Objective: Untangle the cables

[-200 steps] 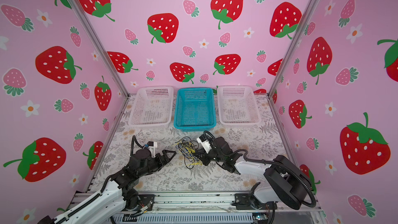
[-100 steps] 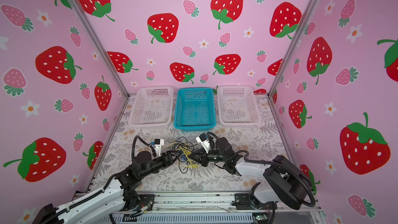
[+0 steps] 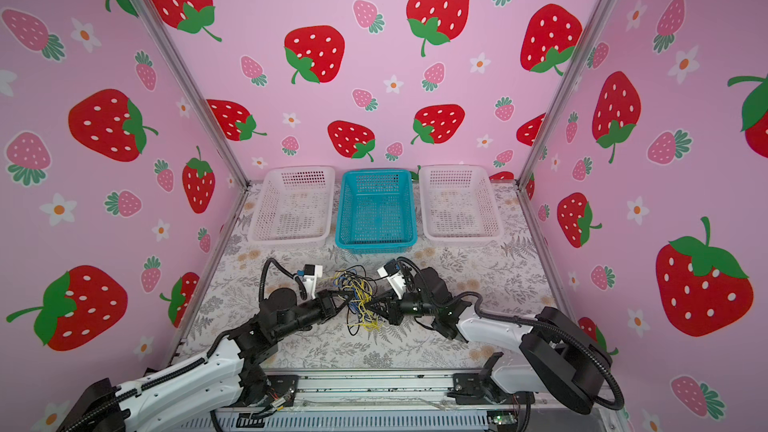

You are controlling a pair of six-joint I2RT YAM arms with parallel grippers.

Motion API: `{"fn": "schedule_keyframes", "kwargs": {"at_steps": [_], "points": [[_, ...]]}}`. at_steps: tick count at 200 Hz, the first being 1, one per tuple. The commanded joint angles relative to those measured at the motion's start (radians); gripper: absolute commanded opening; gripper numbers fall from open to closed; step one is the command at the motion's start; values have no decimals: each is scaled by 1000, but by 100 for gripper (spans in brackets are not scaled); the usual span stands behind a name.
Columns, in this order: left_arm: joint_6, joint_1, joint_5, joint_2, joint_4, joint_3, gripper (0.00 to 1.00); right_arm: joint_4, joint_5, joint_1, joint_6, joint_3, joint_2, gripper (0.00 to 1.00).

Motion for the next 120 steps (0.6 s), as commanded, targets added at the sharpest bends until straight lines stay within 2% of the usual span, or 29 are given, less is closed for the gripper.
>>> {"fn": "schedule_keyframes", "kwargs": {"at_steps": [1, 27, 46, 72, 120], "points": [[39, -3, -17, -10, -78, 35, 0, 2, -30, 26, -39, 13, -66, 16], [59, -3, -22, -28, -158, 50, 0, -126, 26, 25, -92, 25, -139, 39], [78, -3, -16, -26, -220, 75, 0, -208, 71, 25, -129, 33, -201, 48], [92, -3, 2, -12, -247, 93, 0, -268, 84, 25, -153, 53, -260, 48], [98, -3, 15, 20, -226, 109, 0, -242, 124, 26, -120, 93, -238, 43]]}}
